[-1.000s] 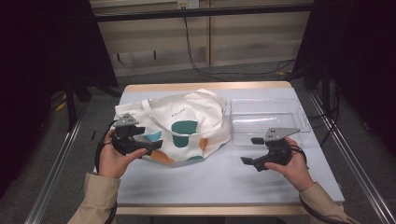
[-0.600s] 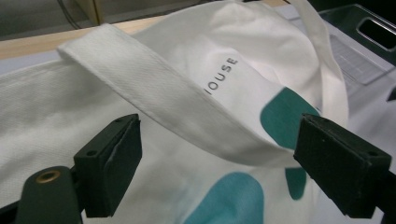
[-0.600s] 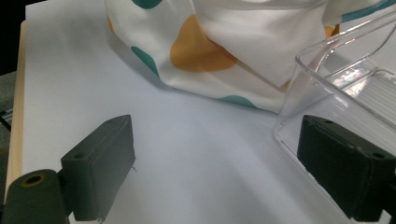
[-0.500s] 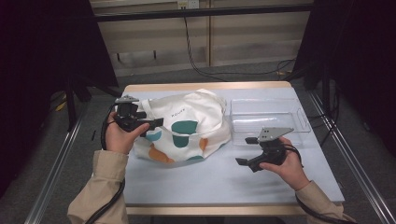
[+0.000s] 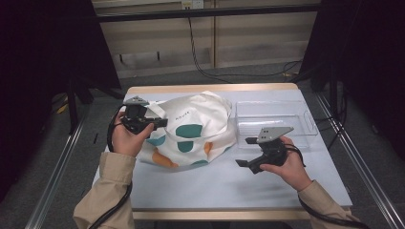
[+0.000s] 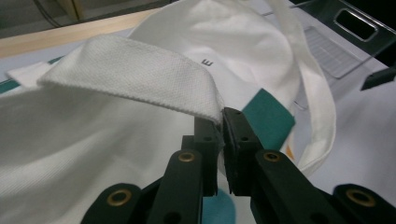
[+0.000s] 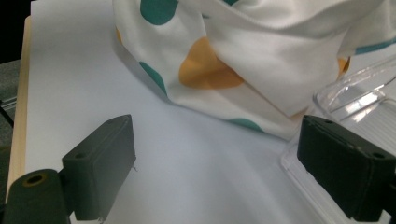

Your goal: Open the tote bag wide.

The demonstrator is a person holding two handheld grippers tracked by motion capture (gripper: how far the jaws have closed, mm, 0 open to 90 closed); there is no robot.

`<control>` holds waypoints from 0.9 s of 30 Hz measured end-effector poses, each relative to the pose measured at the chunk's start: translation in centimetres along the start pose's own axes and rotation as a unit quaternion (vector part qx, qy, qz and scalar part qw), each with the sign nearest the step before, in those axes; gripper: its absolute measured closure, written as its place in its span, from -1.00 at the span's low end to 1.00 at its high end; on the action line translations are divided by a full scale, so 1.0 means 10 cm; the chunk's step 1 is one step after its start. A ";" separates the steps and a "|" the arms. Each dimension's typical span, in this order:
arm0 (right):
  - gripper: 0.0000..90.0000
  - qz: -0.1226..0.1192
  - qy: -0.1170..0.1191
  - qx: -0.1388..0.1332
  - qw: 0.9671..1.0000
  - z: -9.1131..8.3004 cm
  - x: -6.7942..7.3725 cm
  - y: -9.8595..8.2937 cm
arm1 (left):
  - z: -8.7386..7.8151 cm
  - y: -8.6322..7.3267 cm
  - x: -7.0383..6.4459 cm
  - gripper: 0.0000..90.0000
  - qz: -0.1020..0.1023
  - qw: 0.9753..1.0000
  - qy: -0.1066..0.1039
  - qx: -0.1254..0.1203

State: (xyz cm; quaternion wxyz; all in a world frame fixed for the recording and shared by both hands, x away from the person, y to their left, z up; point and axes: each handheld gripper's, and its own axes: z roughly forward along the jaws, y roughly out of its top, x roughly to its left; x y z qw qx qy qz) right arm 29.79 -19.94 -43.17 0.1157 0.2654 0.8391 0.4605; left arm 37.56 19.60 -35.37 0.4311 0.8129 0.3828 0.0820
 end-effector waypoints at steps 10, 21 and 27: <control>-0.75 -0.017 -0.004 -0.004 1.000 0.14 -0.02 0.29 | -0.01 -0.18 -0.17 0.90 0.007 1.000 -0.030 -0.001; -0.59 -0.051 0.023 -0.006 0.998 0.50 0.15 0.51 | 0.13 -0.44 -0.24 0.91 -0.012 0.998 -0.065 0.005; -0.05 -0.096 0.057 0.023 0.994 0.73 0.29 0.50 | 0.14 -0.50 -0.26 0.90 -0.017 0.998 -0.066 0.007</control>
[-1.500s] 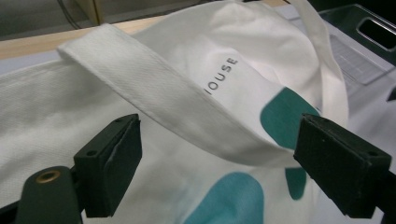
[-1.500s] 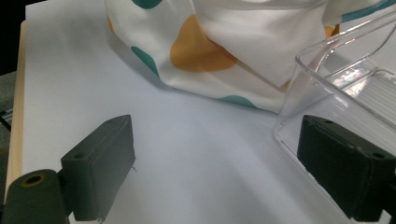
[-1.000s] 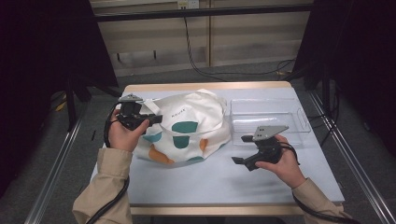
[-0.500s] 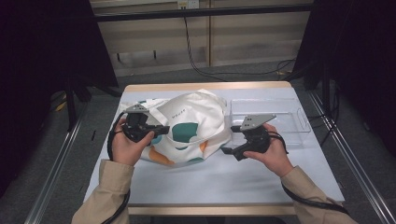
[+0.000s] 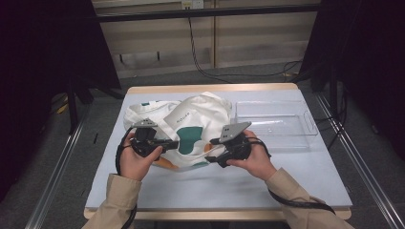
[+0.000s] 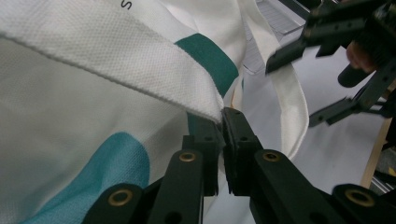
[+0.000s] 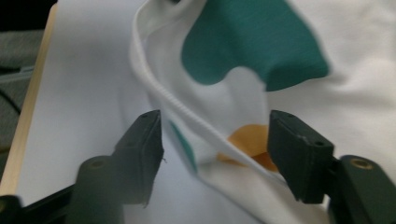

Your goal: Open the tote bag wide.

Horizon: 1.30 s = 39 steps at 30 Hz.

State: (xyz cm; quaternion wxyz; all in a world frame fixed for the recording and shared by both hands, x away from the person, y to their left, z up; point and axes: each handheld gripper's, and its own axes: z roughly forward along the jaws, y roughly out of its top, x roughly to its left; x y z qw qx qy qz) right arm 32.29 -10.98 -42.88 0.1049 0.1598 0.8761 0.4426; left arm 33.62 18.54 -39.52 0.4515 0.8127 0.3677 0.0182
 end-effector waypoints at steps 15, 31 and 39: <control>0.97 0.031 0.083 0.045 0.995 0.00 0.09 -0.32 | -0.08 0.14 0.07 0.20 -0.005 0.999 0.021 -0.043; 0.38 0.049 0.050 0.025 0.997 -0.11 0.04 -0.36 | -0.06 0.14 0.13 0.97 -0.024 0.999 0.018 -0.013; -0.02 0.072 -0.034 -0.006 0.997 -0.32 -0.31 -0.04 | -0.13 -0.05 0.13 0.97 -0.032 0.999 0.004 -0.006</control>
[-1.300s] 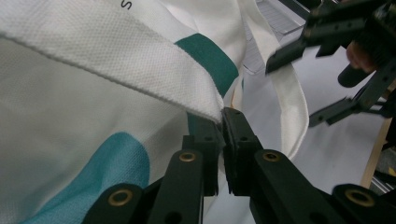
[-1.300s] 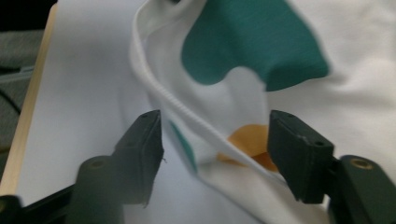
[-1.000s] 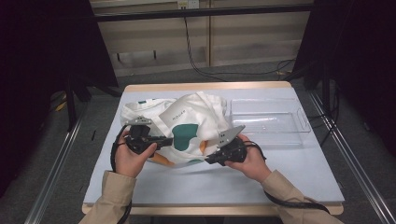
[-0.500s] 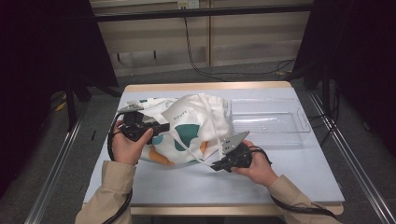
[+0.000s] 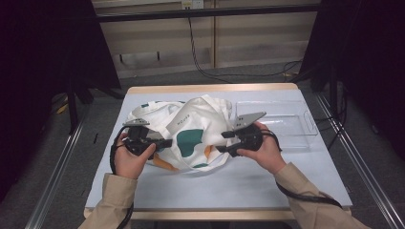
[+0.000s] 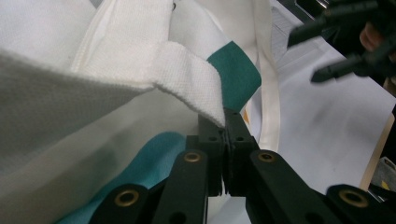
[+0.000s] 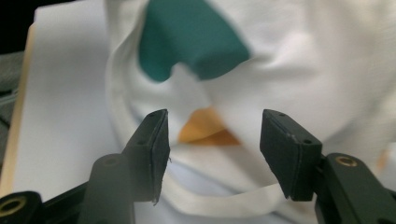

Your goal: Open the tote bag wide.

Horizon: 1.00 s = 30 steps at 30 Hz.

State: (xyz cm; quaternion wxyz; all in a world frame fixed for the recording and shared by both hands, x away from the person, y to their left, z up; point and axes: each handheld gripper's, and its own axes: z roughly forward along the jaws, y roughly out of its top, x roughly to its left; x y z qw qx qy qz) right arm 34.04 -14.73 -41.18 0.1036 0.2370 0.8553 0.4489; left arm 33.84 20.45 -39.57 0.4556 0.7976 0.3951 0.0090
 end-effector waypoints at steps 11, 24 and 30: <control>-0.01 0.013 -0.087 0.005 0.996 0.11 -0.31 0.17 | -0.06 -0.09 0.04 0.97 0.002 1.000 -0.011 0.004; 0.97 0.038 -0.061 0.009 0.997 0.16 -0.43 0.17 | -0.08 -0.07 0.05 0.97 0.008 1.000 -0.017 -0.002; 1.00 0.037 -0.025 0.017 0.999 0.14 -0.41 0.09 | -0.10 -0.07 0.06 0.96 0.011 1.000 -0.010 -0.006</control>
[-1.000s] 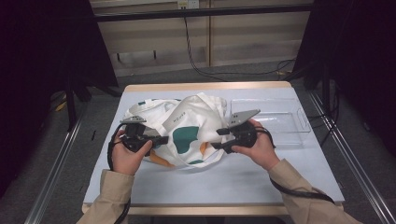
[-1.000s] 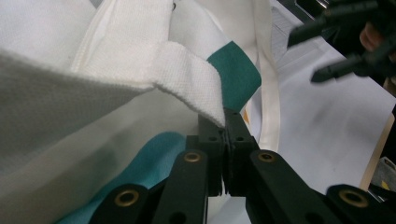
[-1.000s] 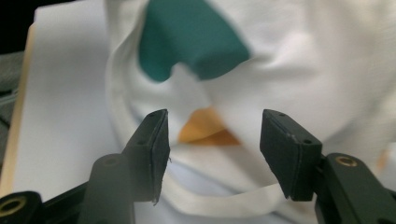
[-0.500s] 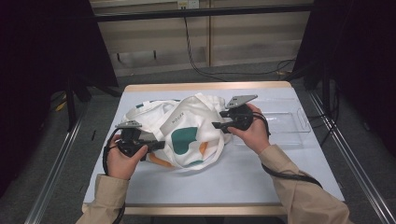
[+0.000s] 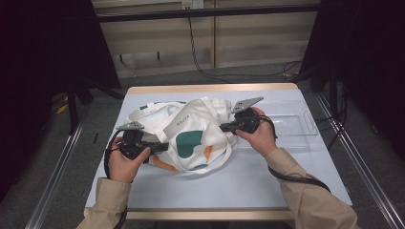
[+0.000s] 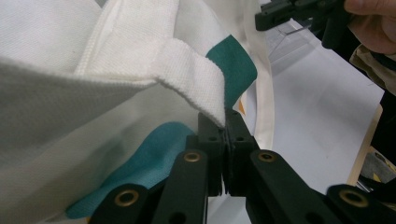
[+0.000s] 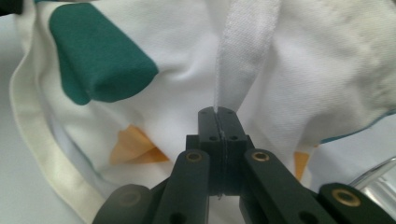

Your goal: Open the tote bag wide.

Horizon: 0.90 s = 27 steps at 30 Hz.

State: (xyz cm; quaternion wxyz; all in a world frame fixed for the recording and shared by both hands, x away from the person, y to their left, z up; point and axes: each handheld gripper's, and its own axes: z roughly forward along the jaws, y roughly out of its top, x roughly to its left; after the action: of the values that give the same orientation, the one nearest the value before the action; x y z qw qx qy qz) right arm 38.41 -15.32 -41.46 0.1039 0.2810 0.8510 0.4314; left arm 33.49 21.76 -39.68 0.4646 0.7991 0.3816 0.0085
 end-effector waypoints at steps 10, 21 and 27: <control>1.00 -0.007 0.029 0.006 1.000 -0.04 0.16 -0.19 | -0.10 0.11 0.03 0.31 0.002 0.998 0.050 -0.029; 1.00 -0.004 0.047 0.016 0.999 -0.02 0.23 -0.36 | -0.26 0.19 0.06 -0.22 0.010 0.993 0.107 -0.047; 1.00 -0.010 0.050 0.019 0.999 -0.03 0.26 -0.36 | -0.39 0.26 0.07 -0.35 0.015 0.991 0.122 -0.058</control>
State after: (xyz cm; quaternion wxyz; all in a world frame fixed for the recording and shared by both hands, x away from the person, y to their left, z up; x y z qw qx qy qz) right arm 34.77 -15.73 -43.94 0.0603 0.2526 0.8657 0.4280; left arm 34.08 24.33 -35.71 0.4598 0.7696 0.4220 0.1352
